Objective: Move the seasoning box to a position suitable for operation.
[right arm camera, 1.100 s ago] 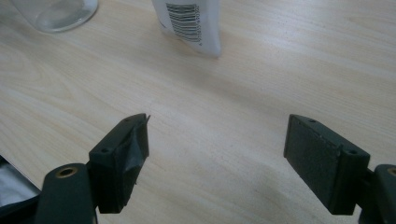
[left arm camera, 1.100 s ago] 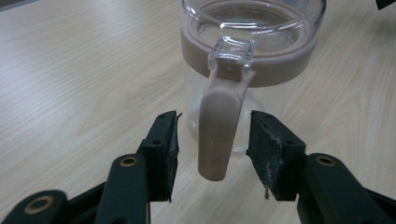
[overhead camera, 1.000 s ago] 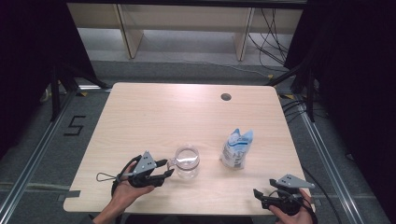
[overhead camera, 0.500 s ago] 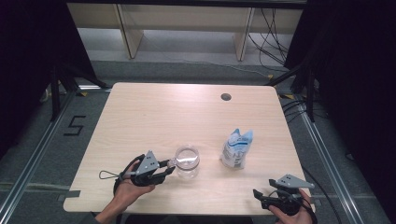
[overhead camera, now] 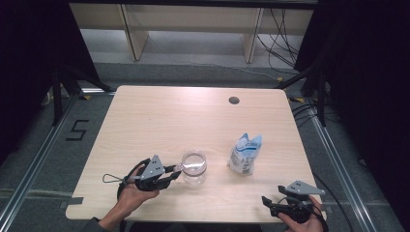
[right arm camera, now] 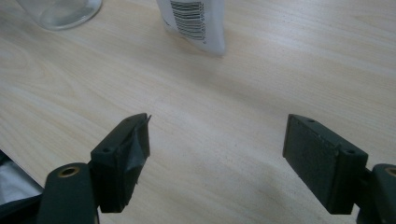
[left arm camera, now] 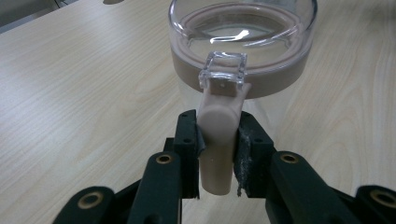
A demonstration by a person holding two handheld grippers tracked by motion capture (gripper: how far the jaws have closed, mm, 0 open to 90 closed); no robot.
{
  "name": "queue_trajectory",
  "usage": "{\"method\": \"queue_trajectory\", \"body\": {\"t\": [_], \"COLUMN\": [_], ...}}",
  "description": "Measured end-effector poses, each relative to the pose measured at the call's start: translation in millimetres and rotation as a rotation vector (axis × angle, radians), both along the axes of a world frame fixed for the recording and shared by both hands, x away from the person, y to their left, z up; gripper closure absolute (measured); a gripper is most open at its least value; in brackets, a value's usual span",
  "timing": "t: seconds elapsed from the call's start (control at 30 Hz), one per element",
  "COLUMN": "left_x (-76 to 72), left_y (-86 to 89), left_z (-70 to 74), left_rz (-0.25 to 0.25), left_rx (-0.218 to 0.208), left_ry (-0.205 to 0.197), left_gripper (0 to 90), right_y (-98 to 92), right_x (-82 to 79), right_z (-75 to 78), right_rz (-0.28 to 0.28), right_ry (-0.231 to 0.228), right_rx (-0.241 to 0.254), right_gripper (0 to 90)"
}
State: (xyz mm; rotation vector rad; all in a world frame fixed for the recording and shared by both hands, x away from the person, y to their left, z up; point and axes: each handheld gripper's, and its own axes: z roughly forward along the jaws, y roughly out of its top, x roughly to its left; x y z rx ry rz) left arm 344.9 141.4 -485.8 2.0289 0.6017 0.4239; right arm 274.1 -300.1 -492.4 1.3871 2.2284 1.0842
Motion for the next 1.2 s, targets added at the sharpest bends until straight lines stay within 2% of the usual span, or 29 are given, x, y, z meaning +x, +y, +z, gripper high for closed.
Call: {"method": "queue_trajectory", "body": {"t": [0.03, 0.1, 0.2, 0.27, 0.4, 0.47, 0.6, 0.63, 0.67, 0.7, 0.73, 0.83, 0.93, 0.97, 1.13, 1.2], "left_x": [1.3, 0.8, 2.1, 2.8, 3.4, 4.1, 4.0, 4.4, 3.5, 4.3, 4.3, 2.7, 2.8, 3.4, 2.0, 2.6], "left_y": [0.1, -0.7, -2.8, -3.6, -7.2, -9.3, -12.8, -12.8, -13.9, -13.4, -13.4, -13.5, -12.3, -12.2, -12.3, -11.9], "left_z": [0.5, -0.1, -0.6, 0.3, 0.8, 0.7, 1.1, 1.6, 1.2, 1.6, 1.6, 1.1, 1.7, 1.7, 1.0, 1.4], "left_rz": [-0.005, 0.004, -0.01, -0.018, -0.048, -0.062, -0.08, -0.088, -0.084, -0.105, -0.105, -0.111, -0.117, -0.133, -0.138, -0.156], "left_rx": [0.012, 0.001, -0.01, 0.005, 0.002, -0.001, 0.0, 0.013, -0.002, 0.009, 0.009, -0.008, 0.003, -0.005, -0.017, -0.007], "left_ry": [-0.009, 0.001, 0.002, -0.003, -0.011, -0.013, -0.006, -0.014, -0.001, -0.011, -0.011, 0.002, 0.0, -0.001, 0.017, 0.008], "left_gripper": [72.4, 72.5, 72.5, 72.5, 72.5, 72.5, 72.5, 72.5, 72.5, 72.5, 72.5, 72.5, 72.5, 72.5, 72.6, 72.7], "right_y": [0.5, 0.4, 0.5, 0.6, -0.1, 0.7, 0.0, -0.2, -0.3, -0.2, -0.2, -0.2, -0.2, -0.3, -0.3, -0.2], "right_x": [-0.3, -0.2, -0.2, -0.2, 0.4, -0.4, 0.3, 0.5, 0.6, 0.3, 0.3, 0.4, 0.5, 0.6, 0.5, 0.5], "right_z": [0.3, 0.3, 0.3, 0.3, 0.1, 0.5, 0.2, 0.0, -0.2, 0.1, 0.1, 0.0, -0.2, -0.2, -0.3, -0.2], "right_rz": [-0.005, -0.003, -0.004, -0.004, 0.0, -0.005, 0.0, 0.002, 0.004, 0.002, 0.002, 0.002, 0.005, 0.005, 0.005, 0.006], "right_ry": [0.008, 0.006, 0.01, 0.01, -0.004, 0.016, -0.003, -0.006, -0.01, -0.005, -0.005, -0.004, -0.01, -0.01, -0.009, -0.01], "right_rx": [0.004, 0.003, 0.005, 0.005, -0.005, 0.007, -0.004, -0.005, -0.006, -0.004, -0.004, -0.003, -0.007, -0.007, -0.006, -0.007], "right_gripper": [24.1, 24.1, 24.2, 24.2, 24.2, 24.2, 24.3, 24.3, 24.3, 24.4, 24.4, 24.4, 24.4, 24.4, 24.4, 24.4]}}
